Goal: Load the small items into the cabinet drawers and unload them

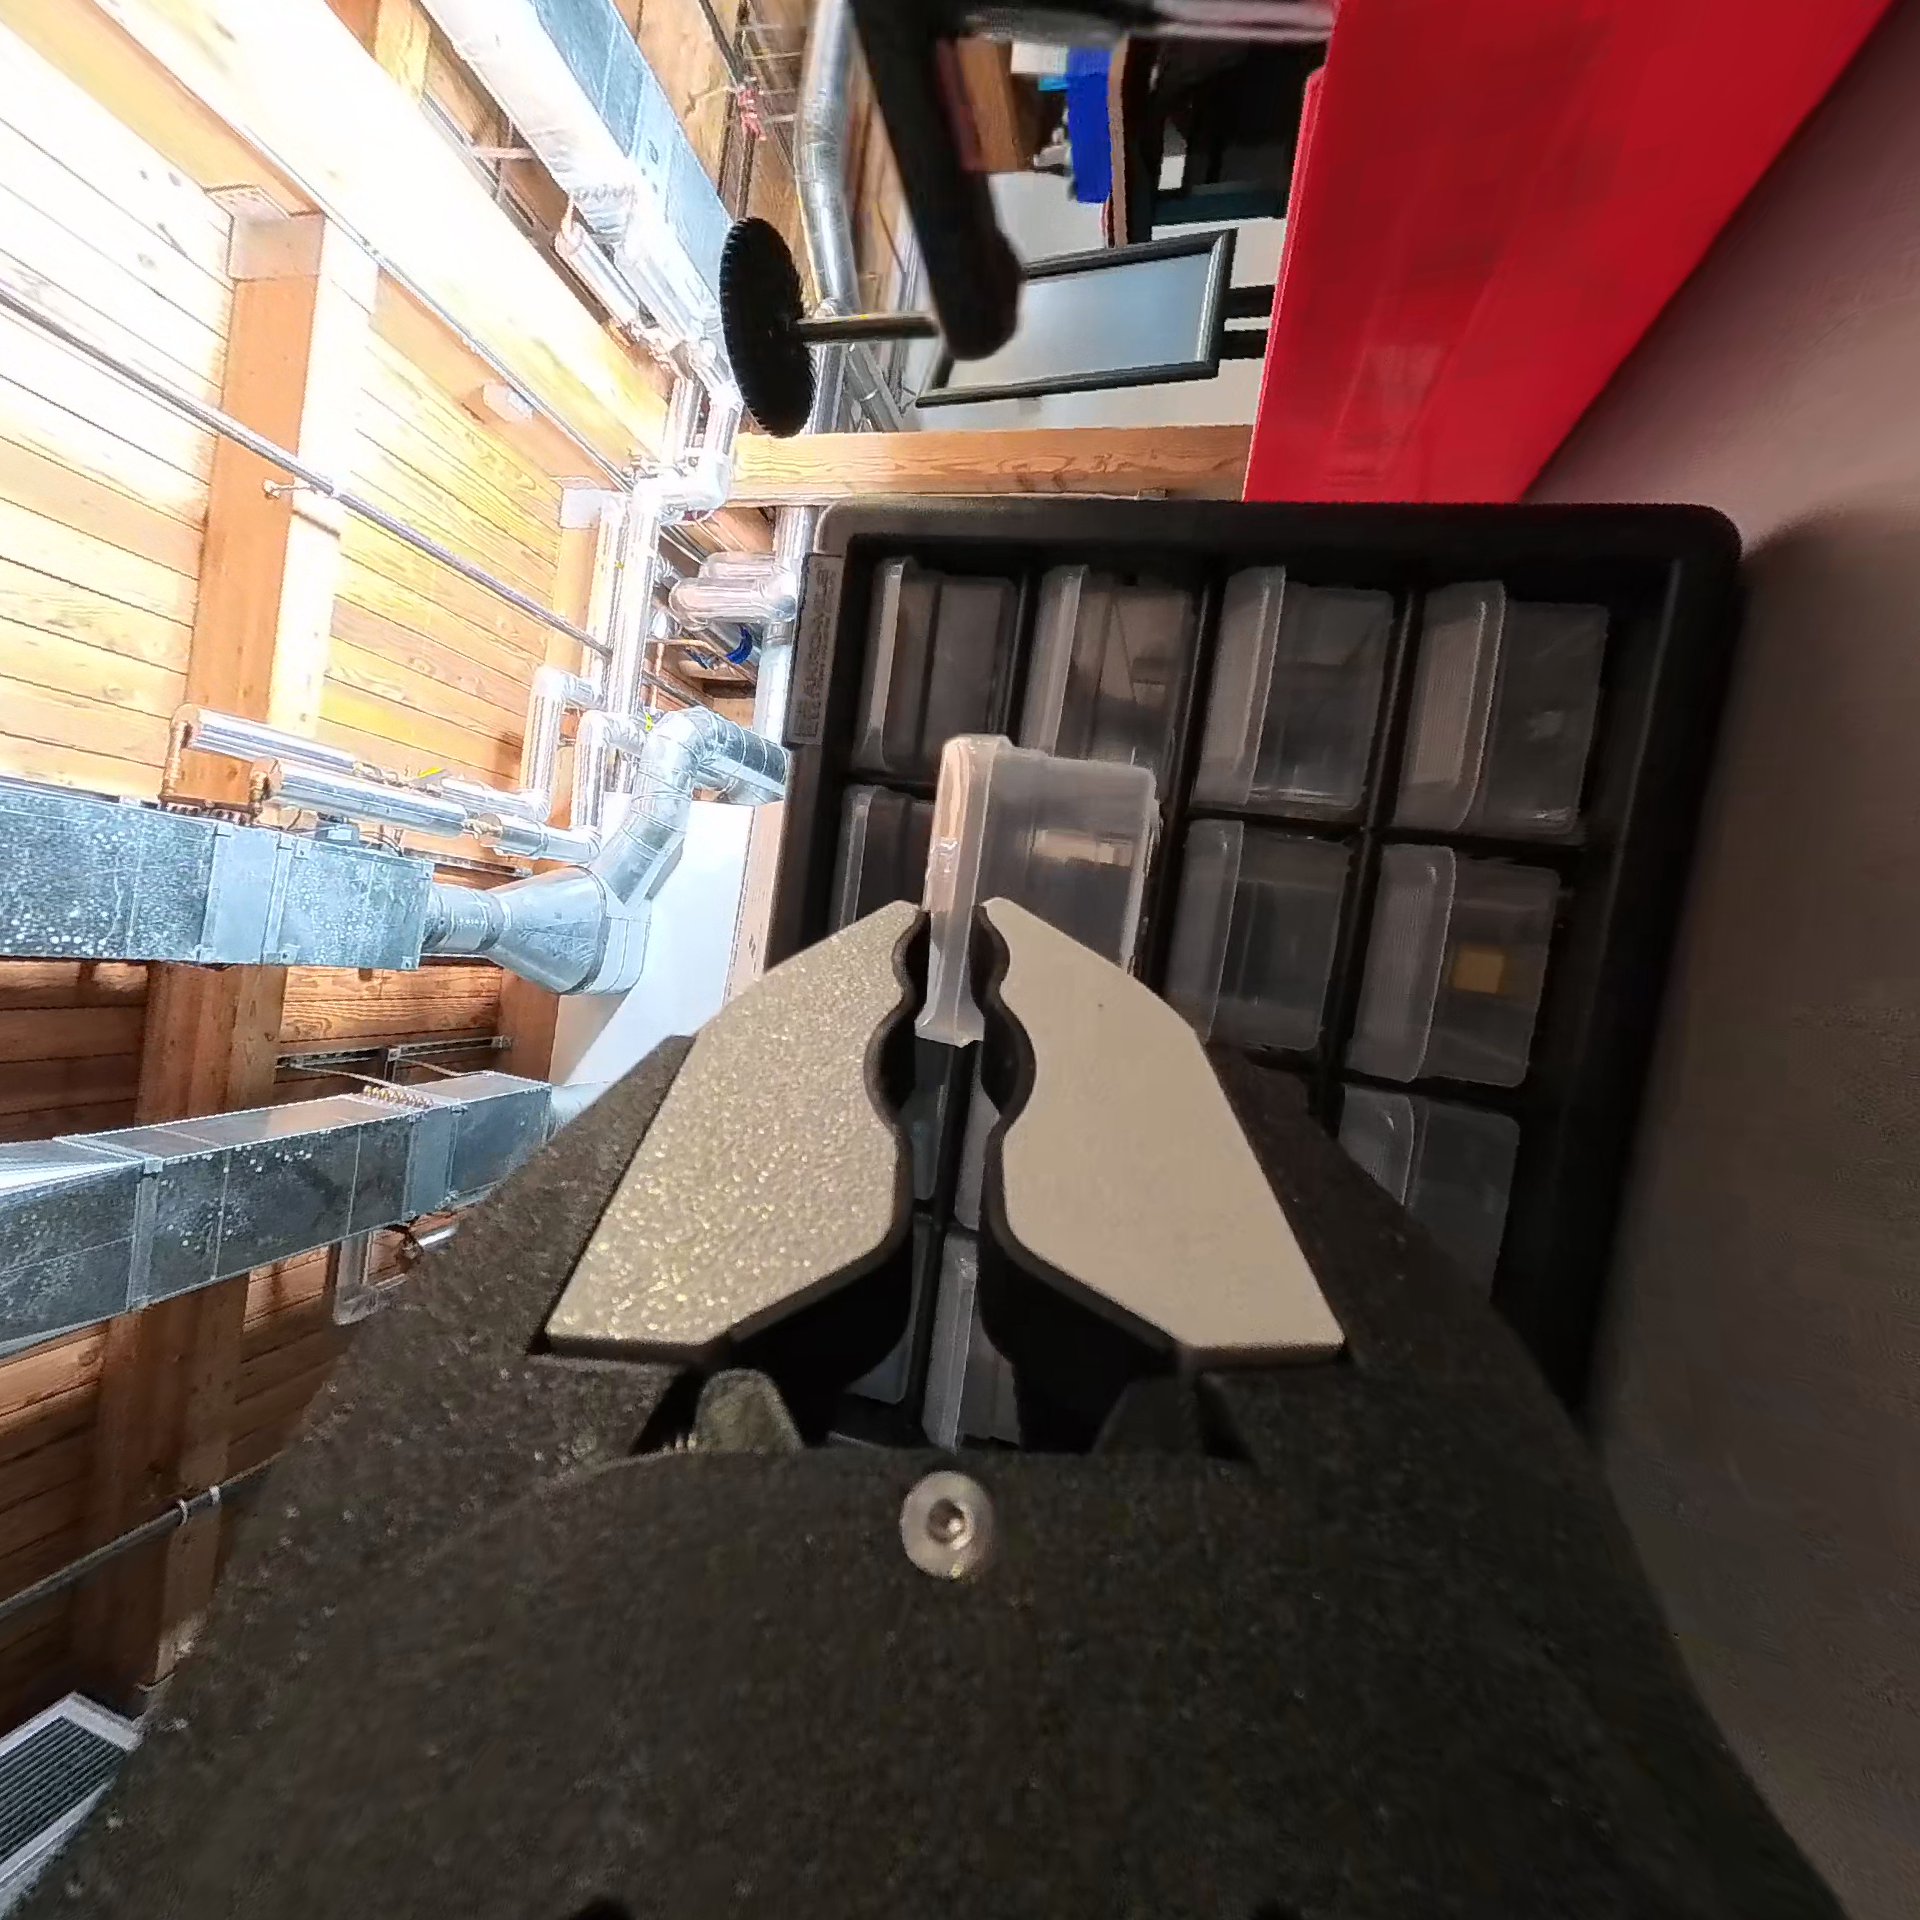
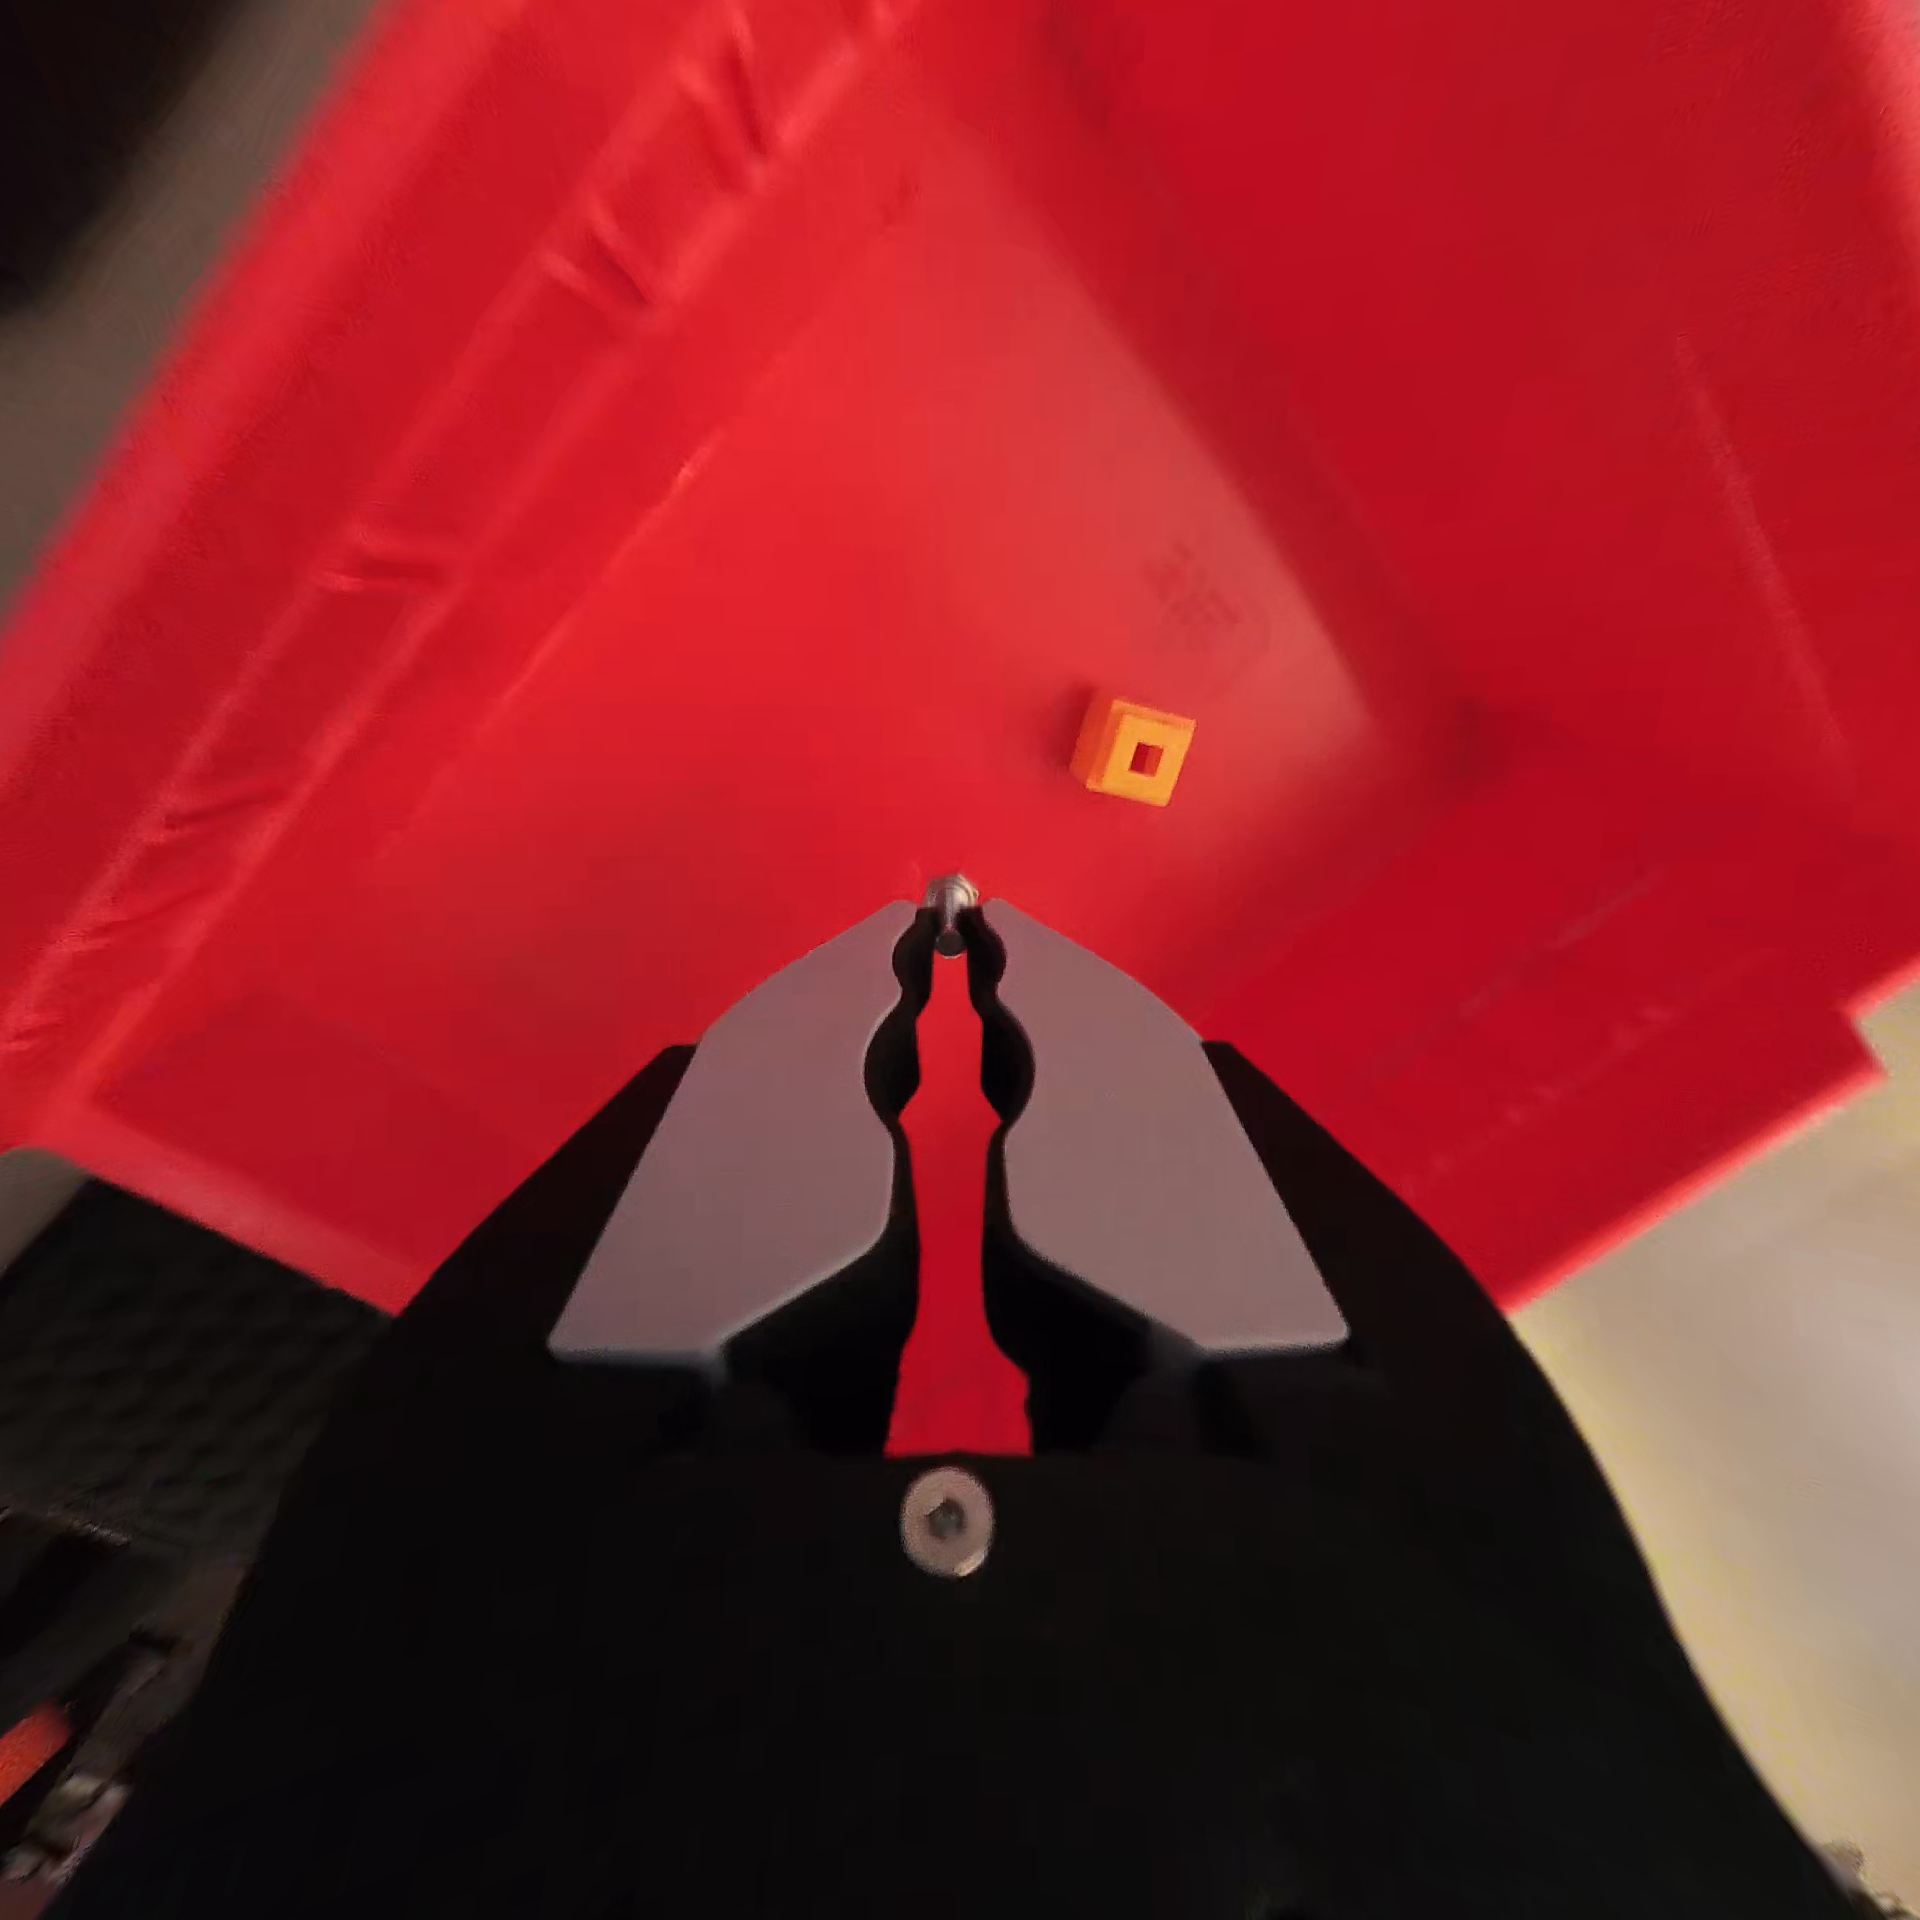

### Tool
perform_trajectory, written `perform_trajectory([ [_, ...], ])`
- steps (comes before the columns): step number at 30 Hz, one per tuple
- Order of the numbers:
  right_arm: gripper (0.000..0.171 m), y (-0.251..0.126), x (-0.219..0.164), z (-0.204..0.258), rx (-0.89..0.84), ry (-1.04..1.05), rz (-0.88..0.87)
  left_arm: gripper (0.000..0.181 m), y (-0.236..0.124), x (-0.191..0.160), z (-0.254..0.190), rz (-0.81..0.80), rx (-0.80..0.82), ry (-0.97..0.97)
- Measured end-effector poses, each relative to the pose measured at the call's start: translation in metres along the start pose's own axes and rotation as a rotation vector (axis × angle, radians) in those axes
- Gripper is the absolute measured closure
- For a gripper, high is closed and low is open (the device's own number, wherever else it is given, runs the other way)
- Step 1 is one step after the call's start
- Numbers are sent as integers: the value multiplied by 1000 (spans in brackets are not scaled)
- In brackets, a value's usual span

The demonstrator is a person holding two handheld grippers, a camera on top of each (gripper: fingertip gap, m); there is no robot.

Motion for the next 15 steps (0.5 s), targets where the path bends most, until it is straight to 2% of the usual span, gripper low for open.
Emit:
perform_trajectory([
  [8, 164, 39, -8, -16, -1, 41, 63, 175, 2, -1, 1, 5, 0, -2],
  [15, 164, 48, -8, -20, 25, 66, 16, 175, 1, -2, 1, 8, 0, -2],
])
Point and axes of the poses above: each gripper's, where its closed fingertips meet, y out along the fingers, x out of its top, z = x × y across the jaws, the point moved 8 cm from there along -y, back along the fingers, and after that the axes turned 4 degrees about -z, right-handed, at the moved point
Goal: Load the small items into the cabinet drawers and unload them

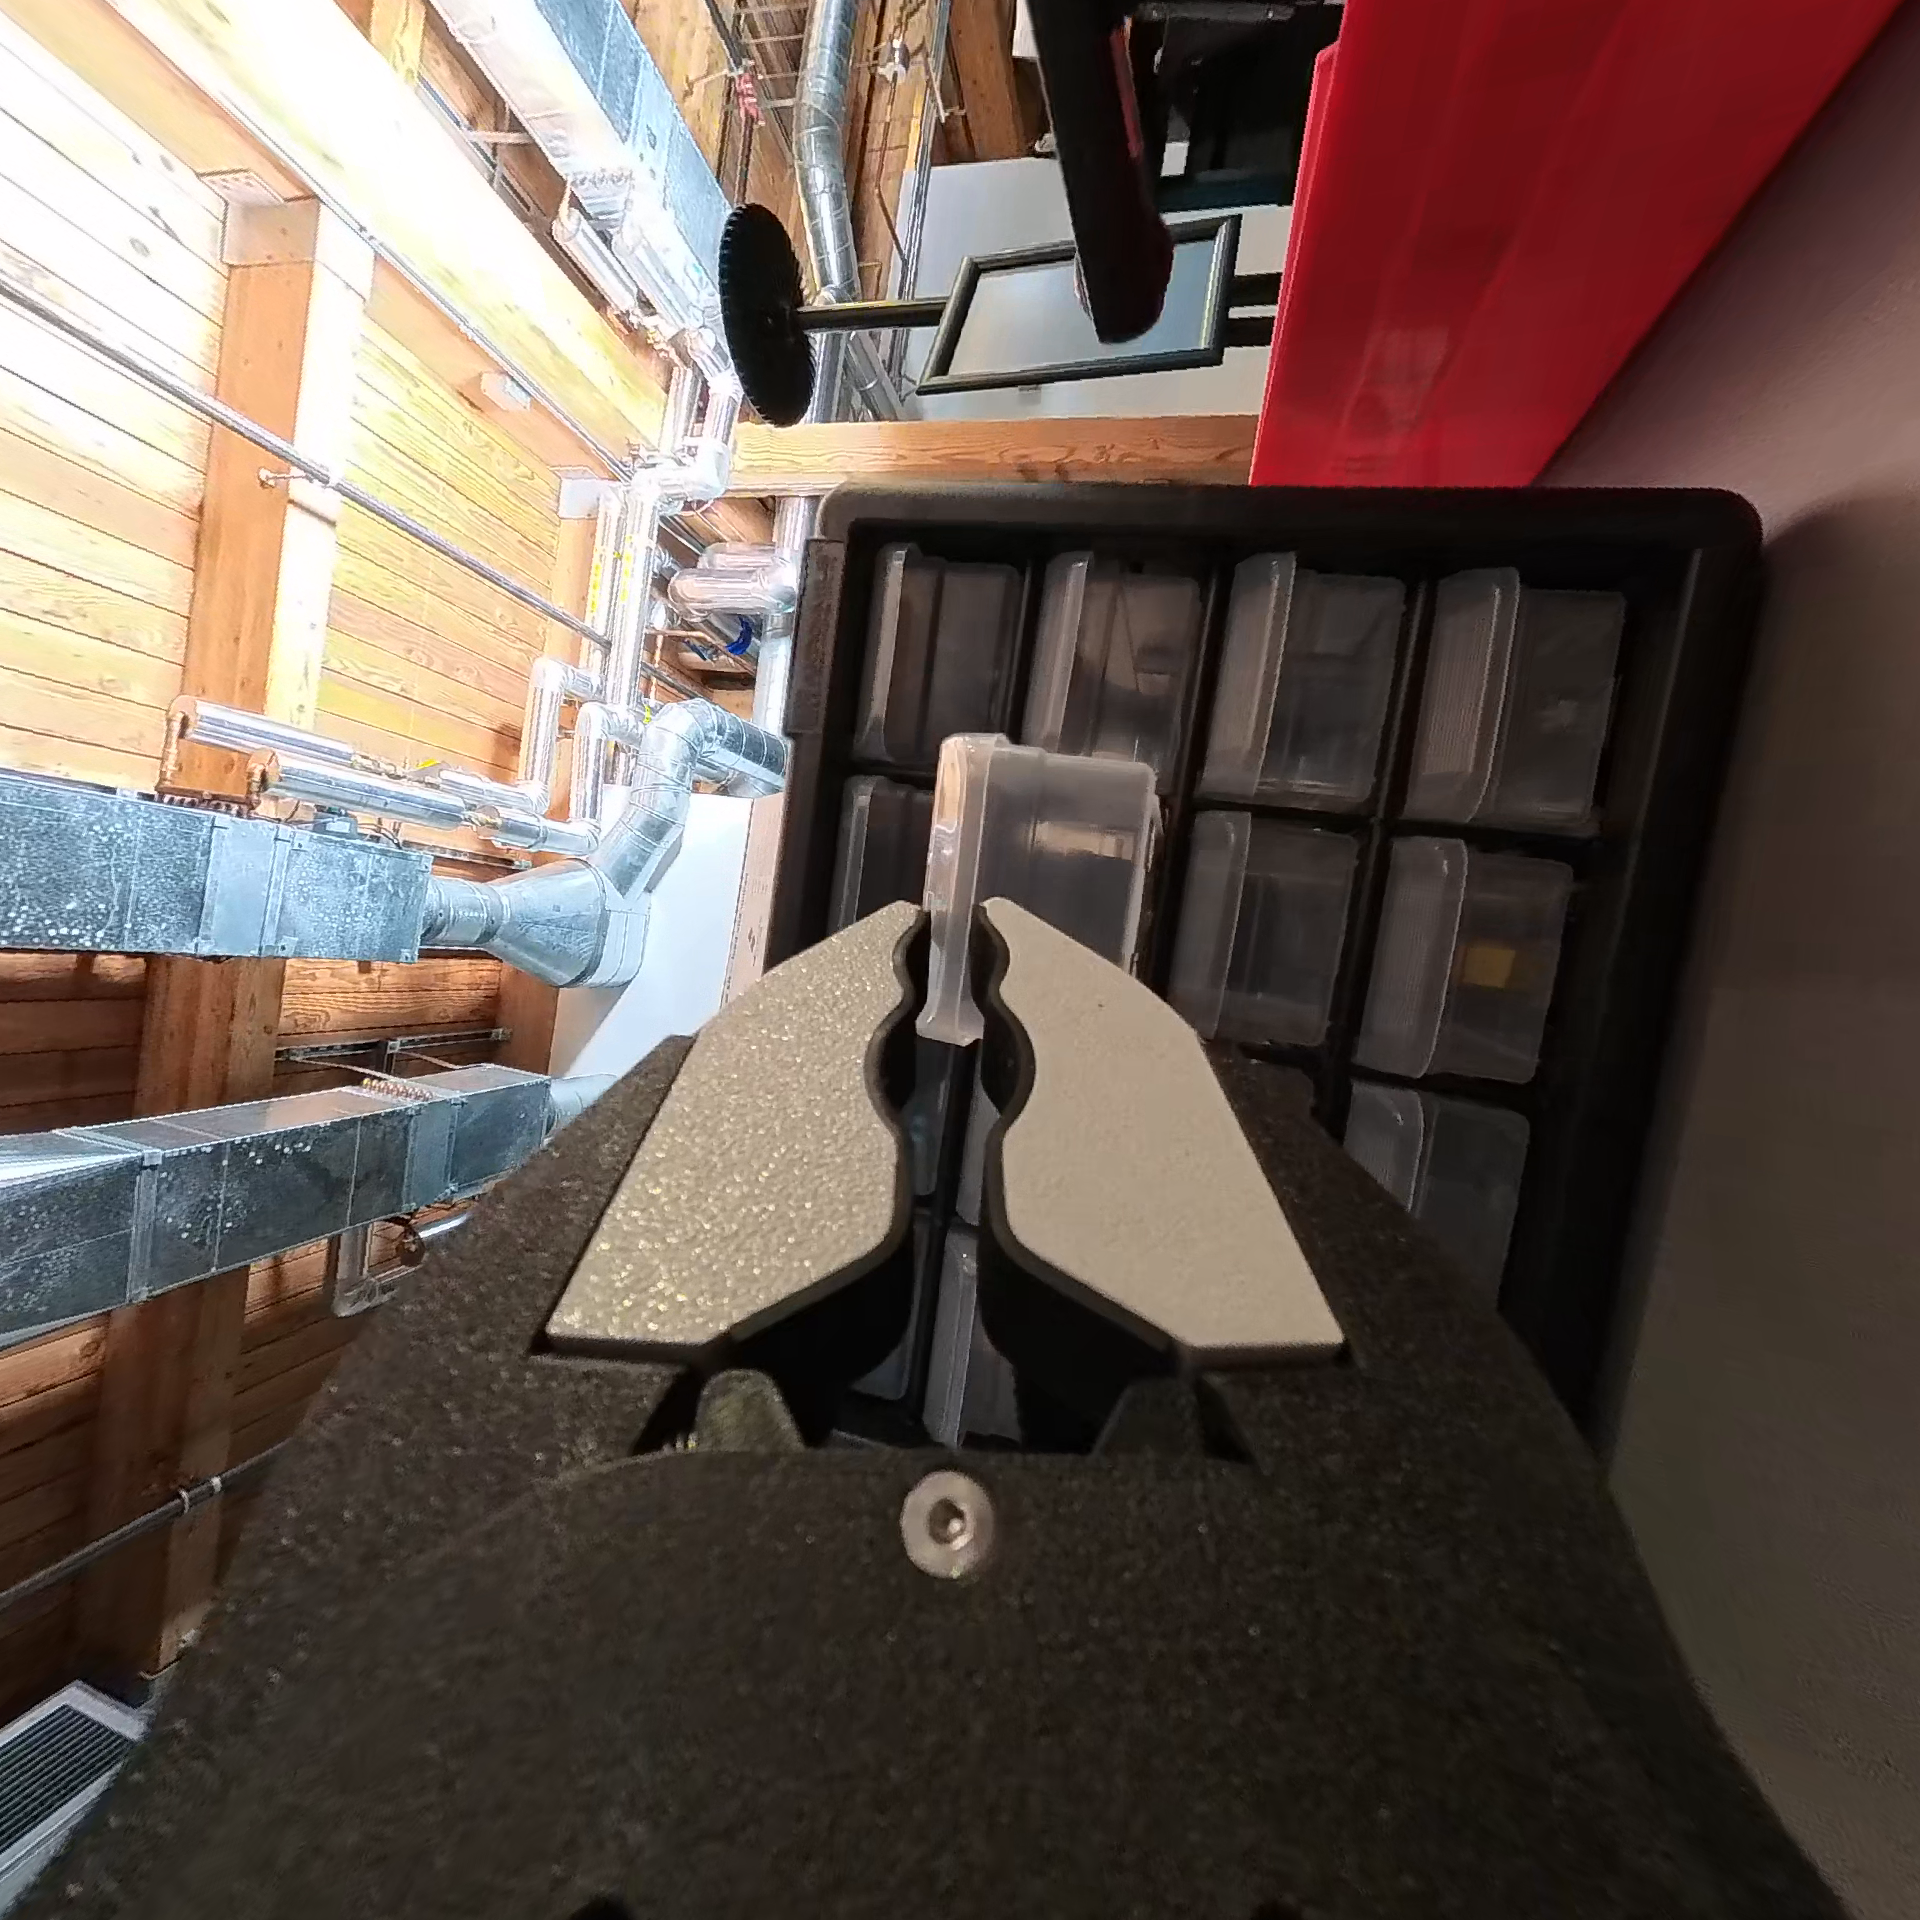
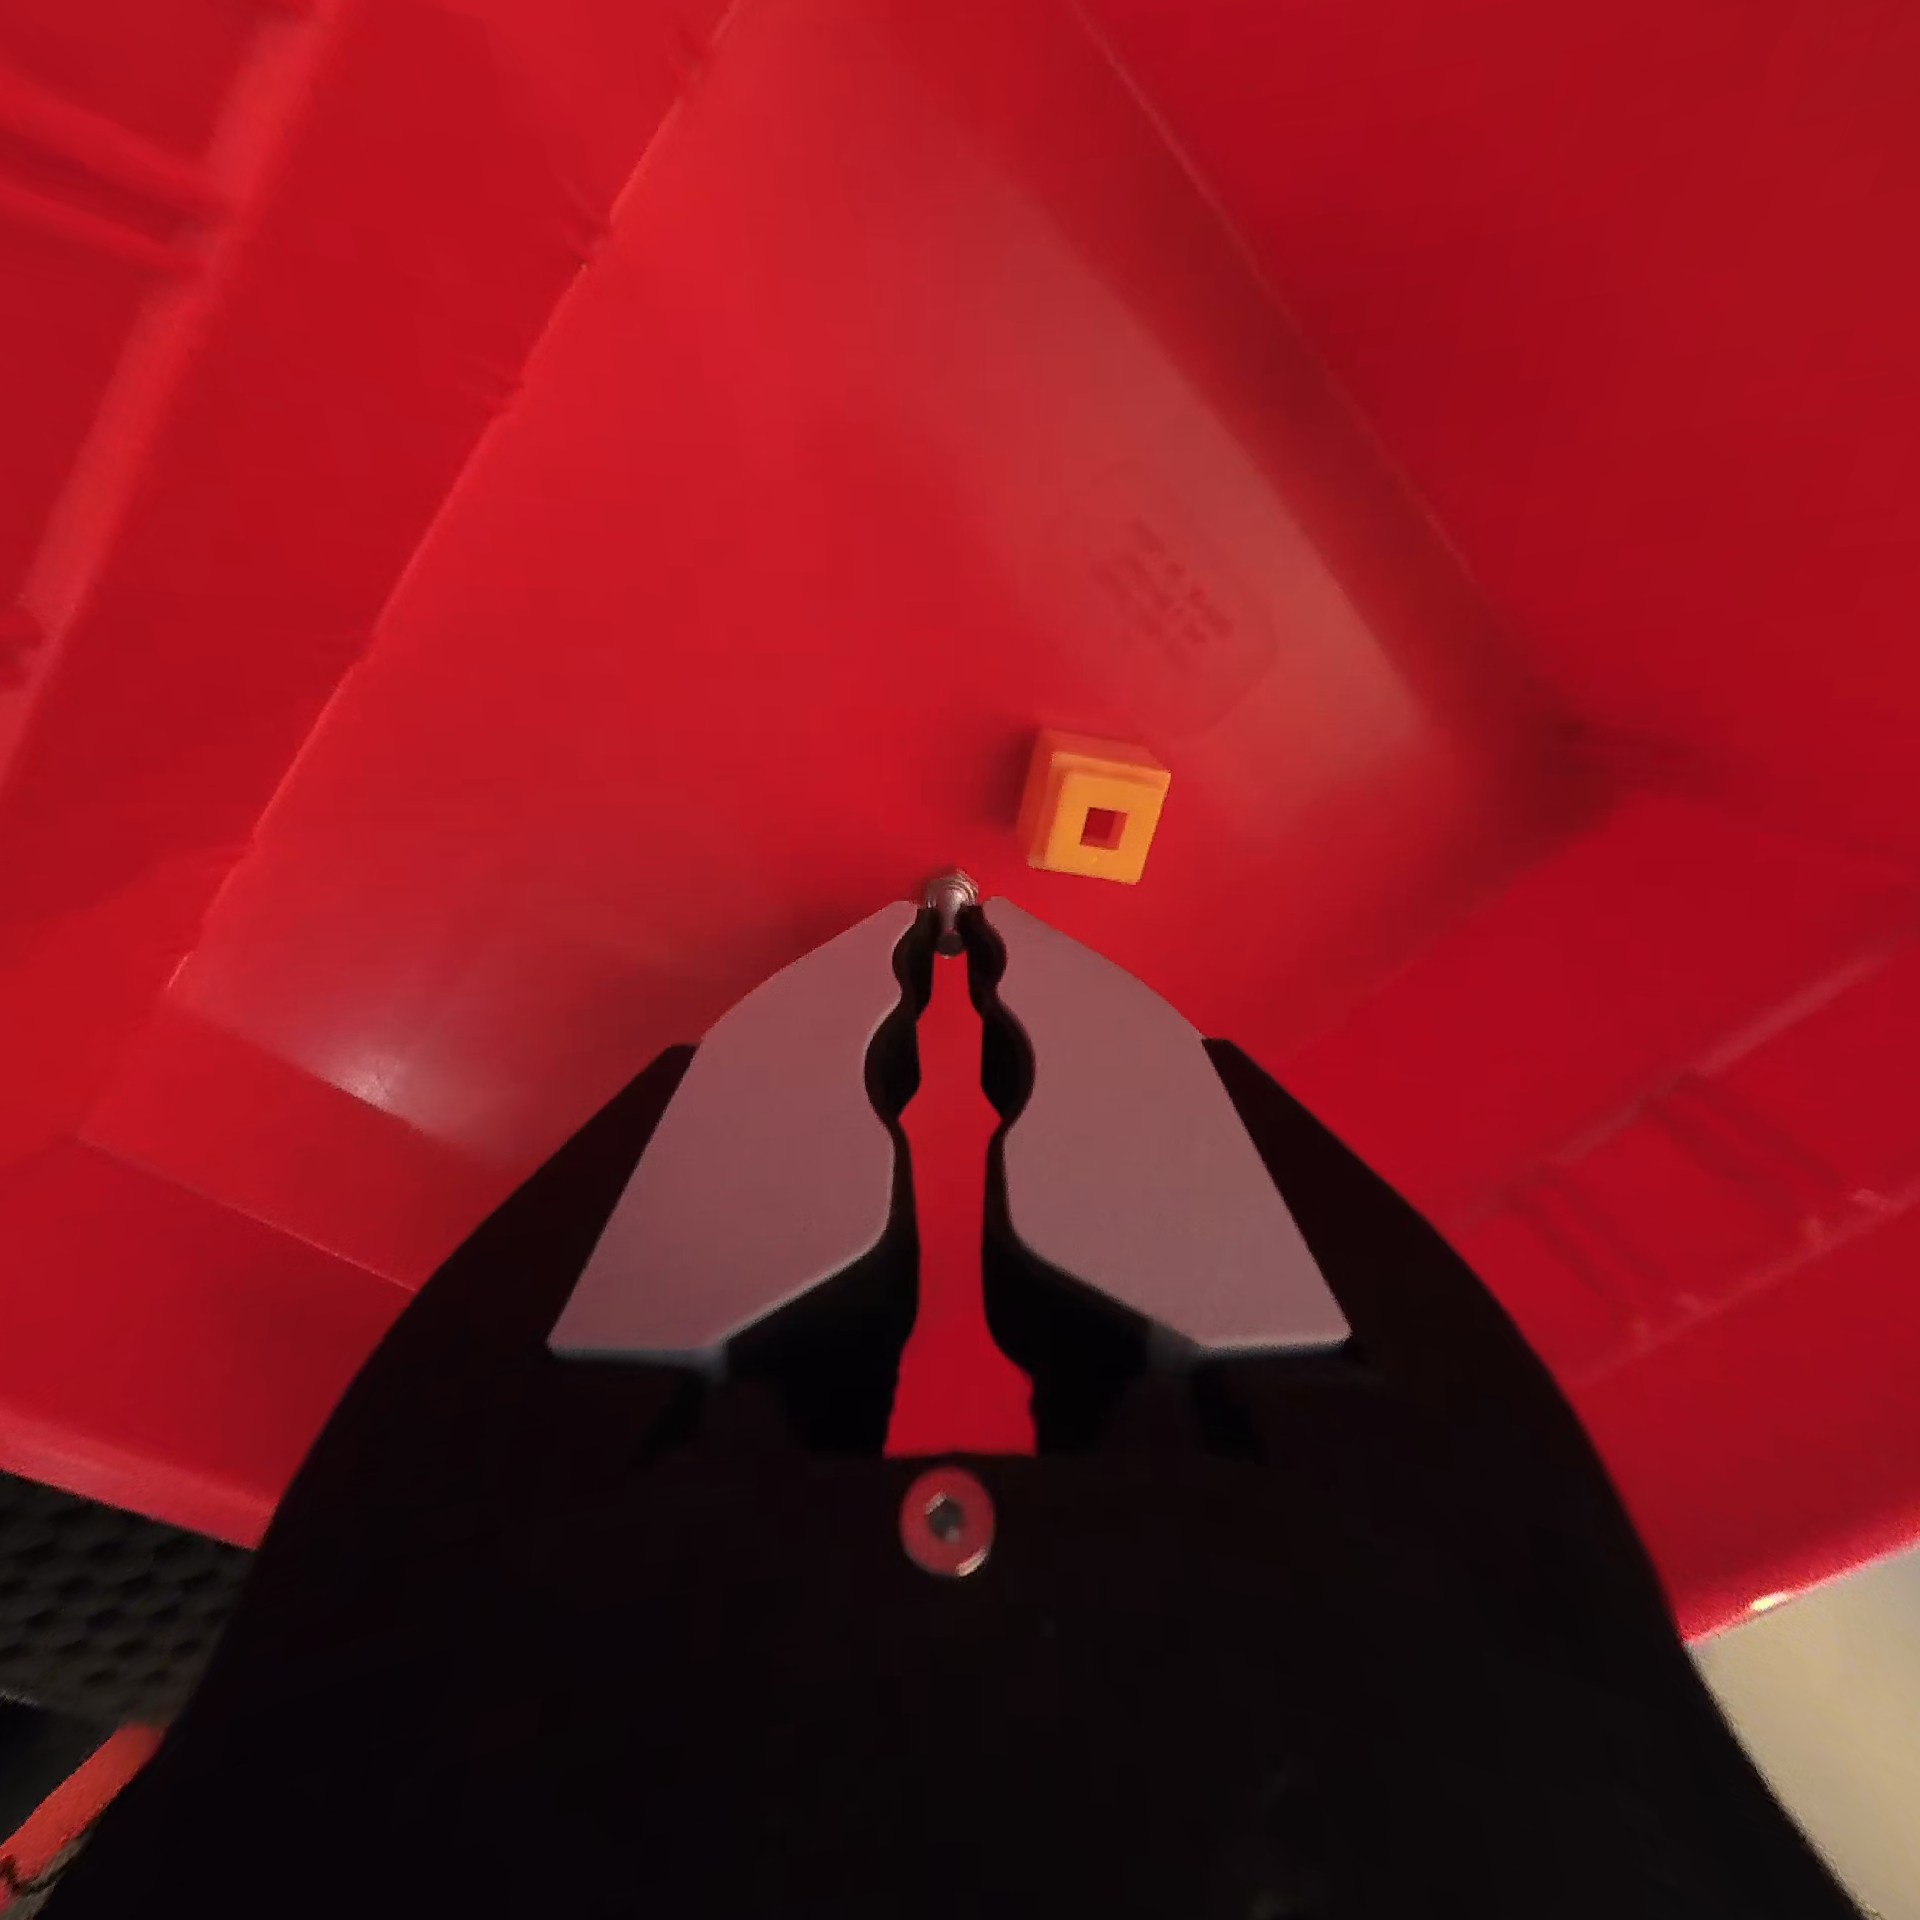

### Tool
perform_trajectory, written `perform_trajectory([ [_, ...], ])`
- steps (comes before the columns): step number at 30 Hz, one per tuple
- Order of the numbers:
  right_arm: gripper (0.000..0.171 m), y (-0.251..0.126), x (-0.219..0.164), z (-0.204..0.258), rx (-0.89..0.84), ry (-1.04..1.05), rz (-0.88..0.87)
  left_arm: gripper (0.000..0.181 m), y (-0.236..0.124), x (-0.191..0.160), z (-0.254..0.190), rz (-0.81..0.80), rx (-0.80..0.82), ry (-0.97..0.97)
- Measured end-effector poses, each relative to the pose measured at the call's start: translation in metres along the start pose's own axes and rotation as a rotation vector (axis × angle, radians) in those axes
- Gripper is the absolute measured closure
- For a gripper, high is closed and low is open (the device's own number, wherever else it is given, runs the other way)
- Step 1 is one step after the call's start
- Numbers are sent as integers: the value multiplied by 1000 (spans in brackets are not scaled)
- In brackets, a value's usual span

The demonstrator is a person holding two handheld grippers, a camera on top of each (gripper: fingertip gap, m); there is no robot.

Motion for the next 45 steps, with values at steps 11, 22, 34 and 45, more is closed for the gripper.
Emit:
perform_trajectory([
  [11, 148, -36, -2, 5, -70, -41, -125, 175, 2, -1, -1, 8, -5, 8],
  [22, 148, -82, -7, 51, -165, -165, -360, 174, 35, -15, -10, 81, -25, 35],
  [34, 147, -101, -1, 96, -135, -255, -473, 165, 55, -25, -17, 145, -51, -38],
  [45, 147, -90, -11, 113, -68, -236, -554, 156, -17, -57, -16, 195, -170, -79],
])
Point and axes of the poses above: each gripper's, where its closed fingertips meet, y out along the fingers, x out of its top, z = x × y across the jaws, the point moved 8 cm from there along -y, back along the fingers, and after that the axes turned 4 degrees about -z, right-handed, at the moved point
